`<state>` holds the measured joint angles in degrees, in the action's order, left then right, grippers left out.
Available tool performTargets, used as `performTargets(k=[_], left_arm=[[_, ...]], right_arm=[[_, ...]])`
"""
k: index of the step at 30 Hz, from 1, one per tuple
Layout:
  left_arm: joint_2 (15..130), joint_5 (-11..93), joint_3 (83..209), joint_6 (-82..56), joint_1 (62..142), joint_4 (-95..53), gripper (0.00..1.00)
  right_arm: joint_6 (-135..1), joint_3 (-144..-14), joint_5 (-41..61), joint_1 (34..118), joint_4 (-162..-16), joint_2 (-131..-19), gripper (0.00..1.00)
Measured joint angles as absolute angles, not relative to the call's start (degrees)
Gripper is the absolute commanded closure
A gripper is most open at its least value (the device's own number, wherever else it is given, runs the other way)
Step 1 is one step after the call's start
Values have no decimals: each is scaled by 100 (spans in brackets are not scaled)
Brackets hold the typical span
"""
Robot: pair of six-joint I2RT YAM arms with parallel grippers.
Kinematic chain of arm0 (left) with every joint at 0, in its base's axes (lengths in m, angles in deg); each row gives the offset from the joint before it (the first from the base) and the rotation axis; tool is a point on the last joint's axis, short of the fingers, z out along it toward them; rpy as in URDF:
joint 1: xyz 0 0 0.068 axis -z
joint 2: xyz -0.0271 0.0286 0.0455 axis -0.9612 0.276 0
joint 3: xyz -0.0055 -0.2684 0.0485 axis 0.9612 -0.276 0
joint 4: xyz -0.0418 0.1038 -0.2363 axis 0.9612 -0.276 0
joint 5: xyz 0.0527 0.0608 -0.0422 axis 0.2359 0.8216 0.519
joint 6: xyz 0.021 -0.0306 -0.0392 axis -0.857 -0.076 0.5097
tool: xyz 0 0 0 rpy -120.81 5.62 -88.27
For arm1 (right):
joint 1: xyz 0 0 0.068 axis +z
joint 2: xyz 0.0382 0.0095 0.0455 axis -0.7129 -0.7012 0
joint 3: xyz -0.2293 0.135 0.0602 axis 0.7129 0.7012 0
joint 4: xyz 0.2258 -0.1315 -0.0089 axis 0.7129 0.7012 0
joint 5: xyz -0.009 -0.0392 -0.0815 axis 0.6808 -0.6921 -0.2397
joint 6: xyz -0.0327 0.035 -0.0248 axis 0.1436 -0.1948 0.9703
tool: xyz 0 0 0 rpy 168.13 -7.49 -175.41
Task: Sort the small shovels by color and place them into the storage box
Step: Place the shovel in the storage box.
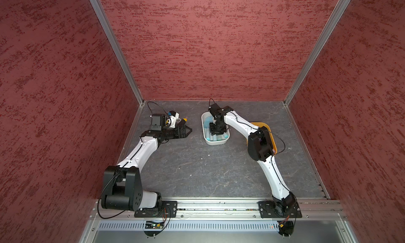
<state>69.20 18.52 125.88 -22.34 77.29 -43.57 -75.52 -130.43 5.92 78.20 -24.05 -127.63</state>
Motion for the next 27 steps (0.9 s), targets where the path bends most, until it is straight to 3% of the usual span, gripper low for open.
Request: performTargets(k=[13, 17, 21, 25, 26, 27], left_arm=[[6909, 1856, 12588, -2278, 7714, -4363, 0], [6844, 1856, 12633, -2463, 7712, -4455, 0], [6739, 1898, 12852, -2811, 7707, -4663, 0], [6536, 2092, 12889, -3231, 7696, -4691, 0], [6487, 2169, 12887, -3344, 7688, -4693, 0], [6433, 2258, 12865, -3467, 7677, -4676, 0]], right_arm=[[-7469, -13021, 502, 7820, -2403, -12557, 55], [-7349, -12643, 262, 7820, -2477, -11851, 54], [-7087, -11557, -298, 7820, -2973, -10468, 49], [-6691, -10036, -934, 7772, -3935, -8944, 32], [-6593, -9570, -1080, 7726, -4274, -8540, 21], [-6464, -9083, -1233, 7663, -4621, -8149, 2]])
